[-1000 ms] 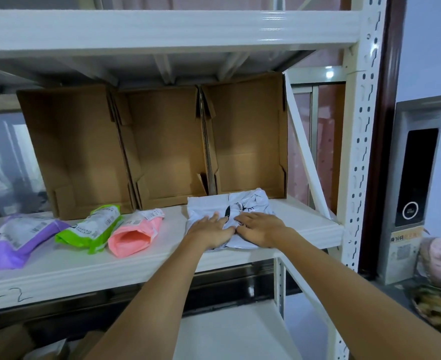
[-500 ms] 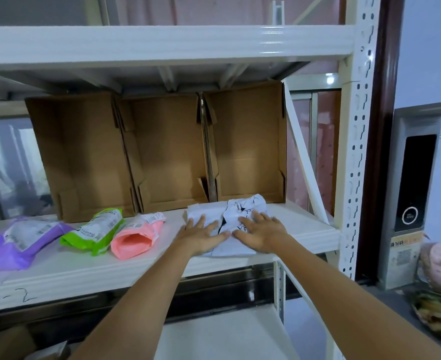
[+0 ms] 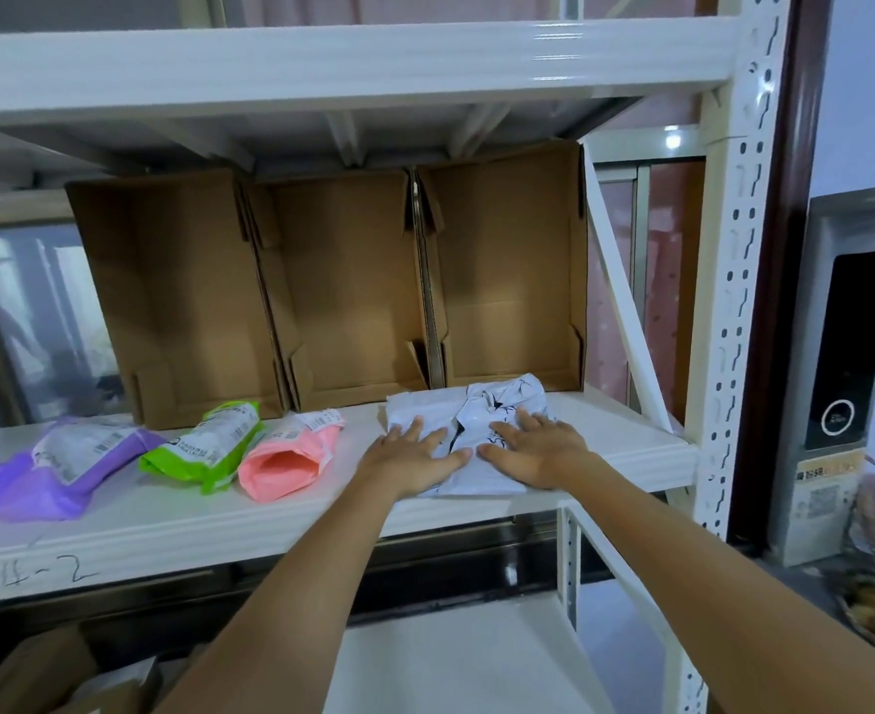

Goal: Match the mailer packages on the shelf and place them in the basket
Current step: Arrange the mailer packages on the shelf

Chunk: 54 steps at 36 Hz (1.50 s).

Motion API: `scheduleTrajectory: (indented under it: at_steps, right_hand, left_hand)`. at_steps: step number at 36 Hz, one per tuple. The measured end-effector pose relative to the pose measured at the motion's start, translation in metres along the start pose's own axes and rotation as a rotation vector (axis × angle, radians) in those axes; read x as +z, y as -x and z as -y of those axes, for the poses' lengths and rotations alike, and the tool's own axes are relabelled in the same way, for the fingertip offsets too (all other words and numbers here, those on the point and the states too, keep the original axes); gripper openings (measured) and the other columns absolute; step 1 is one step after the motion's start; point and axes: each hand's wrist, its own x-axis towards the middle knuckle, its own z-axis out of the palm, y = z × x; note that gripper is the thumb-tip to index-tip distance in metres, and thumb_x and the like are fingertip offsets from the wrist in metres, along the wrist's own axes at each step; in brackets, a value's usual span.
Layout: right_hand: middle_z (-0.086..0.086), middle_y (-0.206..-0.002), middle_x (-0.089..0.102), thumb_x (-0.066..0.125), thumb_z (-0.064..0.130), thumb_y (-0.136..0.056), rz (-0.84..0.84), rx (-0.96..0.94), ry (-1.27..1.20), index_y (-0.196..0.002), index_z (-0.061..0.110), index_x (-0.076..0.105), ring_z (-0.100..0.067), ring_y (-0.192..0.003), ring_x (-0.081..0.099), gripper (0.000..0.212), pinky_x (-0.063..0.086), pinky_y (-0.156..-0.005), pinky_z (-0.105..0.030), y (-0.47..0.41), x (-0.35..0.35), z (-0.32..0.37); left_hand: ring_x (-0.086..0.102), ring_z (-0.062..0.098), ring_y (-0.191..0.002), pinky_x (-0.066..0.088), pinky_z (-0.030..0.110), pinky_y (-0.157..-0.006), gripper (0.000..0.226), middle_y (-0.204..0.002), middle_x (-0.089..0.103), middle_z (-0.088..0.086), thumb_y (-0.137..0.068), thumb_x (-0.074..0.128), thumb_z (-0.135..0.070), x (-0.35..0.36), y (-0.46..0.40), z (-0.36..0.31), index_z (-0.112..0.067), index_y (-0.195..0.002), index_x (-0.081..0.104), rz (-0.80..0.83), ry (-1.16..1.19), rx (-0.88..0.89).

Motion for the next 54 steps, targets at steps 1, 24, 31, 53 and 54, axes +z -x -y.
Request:
scheduleTrajectory:
  at_steps: [1, 24, 31, 53, 54]
  right_hand:
    - [-0.004, -0.163, -0.001, 0.012, 0.072, -0.091, -0.002, 0.002, 0.0, -0.154, 0.037, 0.009, -0.028, -0.15, 0.004, 0.072, 0.011, -0.12, -0.046, 0.0, 0.0, 0.0]
    - [-0.004, -0.161, 0.011, 0.018, 0.058, -0.097, -0.215, -0.042, 0.088, -0.147, 0.042, 0.03, -0.028, -0.148, 0.005, 0.054, 0.005, -0.117, -0.051, -0.025, -0.001, -0.002]
    - [-0.002, -0.163, -0.005, 0.014, 0.054, -0.1, 0.049, -0.049, 0.001, -0.154, 0.036, 0.002, -0.026, -0.15, 0.0, 0.059, 0.006, -0.119, -0.052, -0.025, 0.0, -0.001]
    - [0.0, -0.163, 0.009, 0.022, 0.049, -0.101, -0.086, -0.197, -0.104, -0.154, 0.027, 0.017, -0.019, -0.149, 0.009, 0.057, 0.012, -0.119, -0.042, -0.029, -0.004, 0.013]
    - [0.001, -0.163, 0.004, 0.02, 0.049, -0.102, -0.05, -0.196, -0.09, -0.155, 0.026, 0.014, -0.018, -0.15, 0.005, 0.058, 0.01, -0.12, -0.043, -0.028, -0.004, 0.014]
  left_hand:
    - [-0.007, 0.022, -0.149, 0.005, 0.043, -0.12, 0.079, -0.161, -0.007, -0.008, -0.081, 0.017, -0.083, 0.0, 0.001, 0.0, -0.045, -0.15, 0.01, -0.003, -0.001, -0.001]
    - [-0.002, 0.018, -0.149, 0.001, 0.042, -0.121, 0.059, -0.162, -0.002, -0.004, -0.098, 0.012, -0.052, 0.007, -0.011, -0.038, -0.032, -0.154, 0.005, -0.007, -0.032, 0.044]
    - [-0.006, 0.02, -0.149, -0.003, 0.044, -0.119, 0.062, -0.162, -0.007, -0.003, -0.098, 0.012, -0.056, 0.001, -0.014, -0.037, -0.032, -0.153, 0.001, 0.094, -0.054, 0.049]
    - [-0.007, 0.02, -0.149, 0.0, 0.045, -0.12, 0.057, -0.161, -0.011, 0.0, -0.101, 0.01, -0.047, -0.002, -0.033, -0.014, -0.028, -0.154, -0.001, -0.018, -0.046, 0.091]
    - [-0.007, 0.02, -0.149, 0.0, 0.045, -0.12, 0.057, -0.161, -0.012, 0.0, -0.102, 0.01, -0.047, -0.001, -0.033, -0.014, -0.027, -0.154, -0.001, -0.002, -0.052, 0.092]
